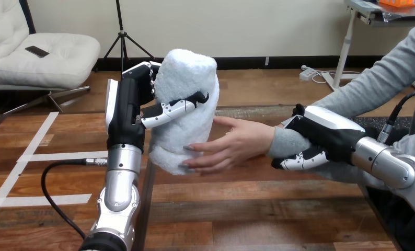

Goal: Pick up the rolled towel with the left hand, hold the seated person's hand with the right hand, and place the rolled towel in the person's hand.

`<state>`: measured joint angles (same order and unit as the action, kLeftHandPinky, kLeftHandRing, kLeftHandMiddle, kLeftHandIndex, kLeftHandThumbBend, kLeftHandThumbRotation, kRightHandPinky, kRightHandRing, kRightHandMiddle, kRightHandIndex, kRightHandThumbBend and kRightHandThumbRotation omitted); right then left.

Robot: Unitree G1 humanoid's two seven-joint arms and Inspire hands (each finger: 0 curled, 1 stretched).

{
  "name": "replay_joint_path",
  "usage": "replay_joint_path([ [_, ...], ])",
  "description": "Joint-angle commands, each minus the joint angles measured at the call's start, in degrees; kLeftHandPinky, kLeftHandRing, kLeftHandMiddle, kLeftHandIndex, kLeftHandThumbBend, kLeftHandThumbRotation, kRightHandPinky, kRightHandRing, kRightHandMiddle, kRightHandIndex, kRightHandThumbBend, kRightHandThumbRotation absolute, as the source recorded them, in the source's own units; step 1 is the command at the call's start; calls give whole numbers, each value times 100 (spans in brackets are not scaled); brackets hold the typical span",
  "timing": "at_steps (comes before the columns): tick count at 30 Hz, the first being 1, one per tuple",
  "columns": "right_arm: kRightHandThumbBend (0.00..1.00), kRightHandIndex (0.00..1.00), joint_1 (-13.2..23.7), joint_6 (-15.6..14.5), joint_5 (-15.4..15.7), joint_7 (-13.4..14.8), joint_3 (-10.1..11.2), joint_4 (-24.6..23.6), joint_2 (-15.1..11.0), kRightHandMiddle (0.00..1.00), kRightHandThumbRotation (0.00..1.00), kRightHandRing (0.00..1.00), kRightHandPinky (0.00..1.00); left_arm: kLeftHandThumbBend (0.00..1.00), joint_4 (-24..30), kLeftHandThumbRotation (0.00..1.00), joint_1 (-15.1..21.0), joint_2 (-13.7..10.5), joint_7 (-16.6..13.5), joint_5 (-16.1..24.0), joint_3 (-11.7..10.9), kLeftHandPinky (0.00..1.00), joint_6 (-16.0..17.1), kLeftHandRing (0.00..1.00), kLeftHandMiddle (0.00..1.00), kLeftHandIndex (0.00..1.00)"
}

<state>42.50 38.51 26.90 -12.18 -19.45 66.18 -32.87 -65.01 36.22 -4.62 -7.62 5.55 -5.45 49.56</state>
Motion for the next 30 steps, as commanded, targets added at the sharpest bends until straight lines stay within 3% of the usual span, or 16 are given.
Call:
replay_joint_path([
  [1, 58, 36, 455, 15, -110, 1, 113, -185, 193, 34, 37, 28, 24, 58, 70, 0, 573, -4, -7, -70, -36, 33, 219, 37, 41, 41],
  [30, 67, 45, 429, -120, -172, -143, 132, -243, 174, 44, 42, 39, 36, 59, 103, 0, 559, -40, -30, -60, -38, 32, 233, 36, 40, 41],
])
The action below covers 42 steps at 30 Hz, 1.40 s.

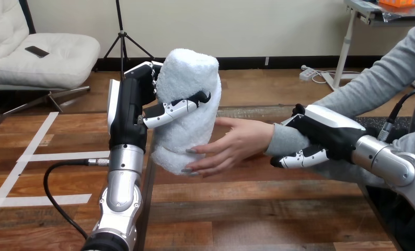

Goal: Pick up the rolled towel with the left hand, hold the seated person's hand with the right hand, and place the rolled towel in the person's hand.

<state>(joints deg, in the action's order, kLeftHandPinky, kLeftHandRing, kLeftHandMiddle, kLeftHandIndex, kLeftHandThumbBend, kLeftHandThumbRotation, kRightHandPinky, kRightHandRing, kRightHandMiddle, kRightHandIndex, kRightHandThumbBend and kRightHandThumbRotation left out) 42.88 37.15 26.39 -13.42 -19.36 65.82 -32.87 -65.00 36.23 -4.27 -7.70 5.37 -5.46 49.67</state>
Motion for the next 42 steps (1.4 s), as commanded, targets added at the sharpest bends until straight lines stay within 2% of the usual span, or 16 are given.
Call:
replay_joint_path([
  [1, 67, 45, 391, 21, -119, -15, 121, -202, 173, 44, 42, 39, 36, 59, 103, 0, 559, -73, -9, -53, -41, 32, 222, 36, 40, 41],
  [18, 68, 46, 388, -44, -169, -93, 114, -206, 161, 44, 42, 40, 37, 58, 103, 0, 568, -59, 30, -92, -43, 33, 234, 36, 40, 41],
  [25, 73, 47, 384, -75, -196, -138, 119, -215, 158, 45, 43, 41, 38, 58, 104, 0, 570, -30, 140, -190, -83, 33, 221, 36, 40, 41],
  [42, 84, 47, 369, -87, -218, -146, 126, -223, 159, 45, 43, 41, 39, 58, 122, 0, 557, -26, 118, -161, -80, 33, 221, 37, 41, 41],
])
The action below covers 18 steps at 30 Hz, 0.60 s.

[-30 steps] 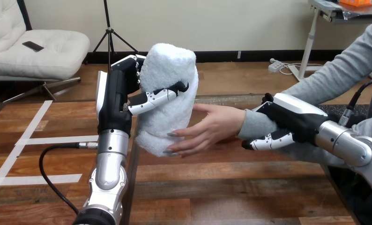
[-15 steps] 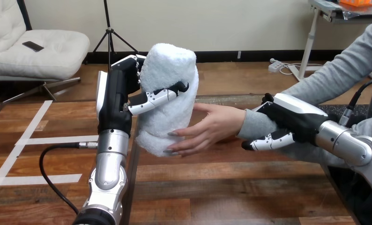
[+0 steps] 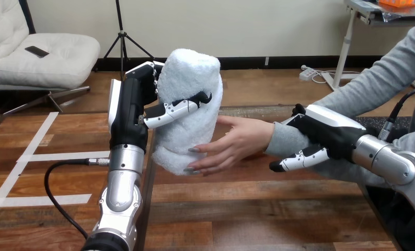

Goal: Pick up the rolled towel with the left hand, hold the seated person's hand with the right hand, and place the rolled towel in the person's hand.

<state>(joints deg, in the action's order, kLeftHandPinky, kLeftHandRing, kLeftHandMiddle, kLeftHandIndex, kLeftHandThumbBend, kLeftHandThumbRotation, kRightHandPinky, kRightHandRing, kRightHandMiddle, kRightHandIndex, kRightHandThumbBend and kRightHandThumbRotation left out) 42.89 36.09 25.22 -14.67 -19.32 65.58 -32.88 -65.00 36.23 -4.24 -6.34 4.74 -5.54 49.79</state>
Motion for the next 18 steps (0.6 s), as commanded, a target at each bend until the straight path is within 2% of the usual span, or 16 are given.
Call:
replay_joint_path([
  [1, 85, 47, 369, 18, -101, -22, 122, -199, 160, 45, 43, 41, 39, 58, 122, 0, 557, -28, -17, -99, -72, 33, 209, 37, 41, 41],
  [18, 81, 46, 370, 22, -126, -33, 119, -198, 171, 44, 42, 40, 38, 58, 138, 0, 564, -14, -72, -42, -38, 33, 179, 36, 40, 41],
])
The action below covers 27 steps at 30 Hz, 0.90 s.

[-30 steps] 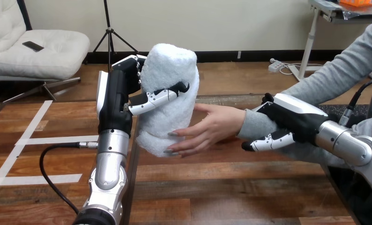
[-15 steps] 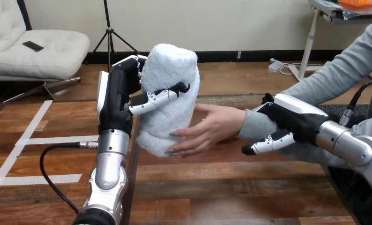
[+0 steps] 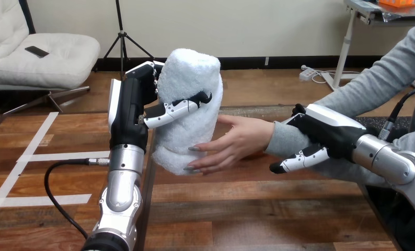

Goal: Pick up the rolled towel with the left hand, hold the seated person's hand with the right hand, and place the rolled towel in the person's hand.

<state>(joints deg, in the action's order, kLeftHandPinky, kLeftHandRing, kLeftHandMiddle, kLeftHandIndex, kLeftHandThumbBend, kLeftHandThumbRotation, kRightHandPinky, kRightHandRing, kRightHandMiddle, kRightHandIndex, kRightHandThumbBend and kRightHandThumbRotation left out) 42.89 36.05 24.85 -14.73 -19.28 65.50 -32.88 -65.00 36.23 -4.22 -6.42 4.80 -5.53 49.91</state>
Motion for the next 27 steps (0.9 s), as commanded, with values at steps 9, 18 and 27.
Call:
replay_joint_path([
  [9, 78, 45, 364, 55, -97, -18, 117, -198, 182, 44, 42, 39, 37, 59, 124, 0, 584, 15, -178, 58, 21, 33, 216, 36, 40, 41],
  [18, 73, 43, 372, 93, -119, -23, 123, -208, 197, 42, 41, 38, 35, 59, 79, 0, 622, 79, -289, 114, 60, 34, 225, 37, 40, 41],
  [27, 69, 41, 385, 123, -103, 15, 109, -241, 213, 39, 41, 34, 31, 59, 73, 0, 652, 139, -332, 132, 76, 34, 207, 37, 41, 41],
])
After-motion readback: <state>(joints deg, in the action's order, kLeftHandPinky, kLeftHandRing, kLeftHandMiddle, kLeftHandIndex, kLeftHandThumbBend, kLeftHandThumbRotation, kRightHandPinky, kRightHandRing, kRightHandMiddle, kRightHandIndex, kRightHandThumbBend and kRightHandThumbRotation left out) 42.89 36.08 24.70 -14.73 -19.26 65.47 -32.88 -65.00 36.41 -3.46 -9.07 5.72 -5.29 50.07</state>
